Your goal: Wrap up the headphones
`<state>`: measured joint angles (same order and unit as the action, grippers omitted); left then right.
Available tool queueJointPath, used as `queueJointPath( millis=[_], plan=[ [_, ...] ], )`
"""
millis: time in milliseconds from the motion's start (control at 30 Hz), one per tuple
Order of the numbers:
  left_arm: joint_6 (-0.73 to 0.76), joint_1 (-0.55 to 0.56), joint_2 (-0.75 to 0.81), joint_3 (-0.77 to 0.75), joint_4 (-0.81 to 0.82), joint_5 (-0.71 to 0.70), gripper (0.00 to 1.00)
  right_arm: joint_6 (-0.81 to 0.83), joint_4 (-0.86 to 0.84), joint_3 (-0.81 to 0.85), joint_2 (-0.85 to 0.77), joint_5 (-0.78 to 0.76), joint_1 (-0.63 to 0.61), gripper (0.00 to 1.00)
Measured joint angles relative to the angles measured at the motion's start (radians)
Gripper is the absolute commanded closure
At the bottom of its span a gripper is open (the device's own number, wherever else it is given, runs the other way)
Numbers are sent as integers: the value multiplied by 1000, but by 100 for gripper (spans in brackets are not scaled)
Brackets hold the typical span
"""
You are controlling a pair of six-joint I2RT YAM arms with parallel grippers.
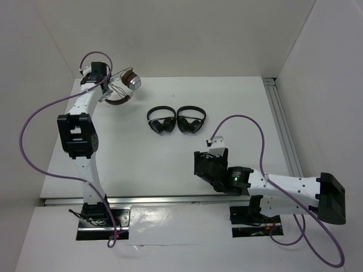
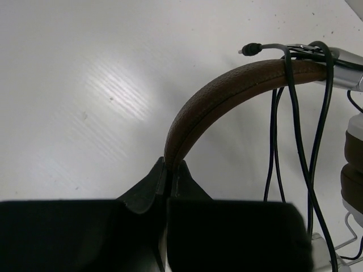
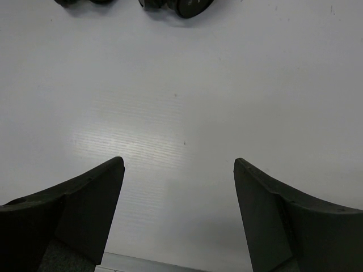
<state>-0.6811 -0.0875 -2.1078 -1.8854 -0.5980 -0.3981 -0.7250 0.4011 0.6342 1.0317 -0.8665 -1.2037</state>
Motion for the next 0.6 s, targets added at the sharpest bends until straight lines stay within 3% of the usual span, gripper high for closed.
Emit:
queueJointPath(
  millis=[100, 433, 467, 533, 600],
  plan=[
    [-1, 9, -100, -104, -19, -14, 100, 9, -21, -7, 9, 17, 0, 15],
    [12, 6, -286, -240, -88, -58, 100, 10, -79, -40, 68, 58, 5, 15],
    [16, 4, -296, -246, -90, -58, 97, 10, -84, -40, 73, 60, 5, 15],
    [21, 3, -315, -266, -90, -57, 80, 11, -93, -41, 84, 64, 6, 15],
    [24, -2, -330, -284, -90, -53, 73, 13, -111, -48, 94, 71, 6, 15]
  ],
)
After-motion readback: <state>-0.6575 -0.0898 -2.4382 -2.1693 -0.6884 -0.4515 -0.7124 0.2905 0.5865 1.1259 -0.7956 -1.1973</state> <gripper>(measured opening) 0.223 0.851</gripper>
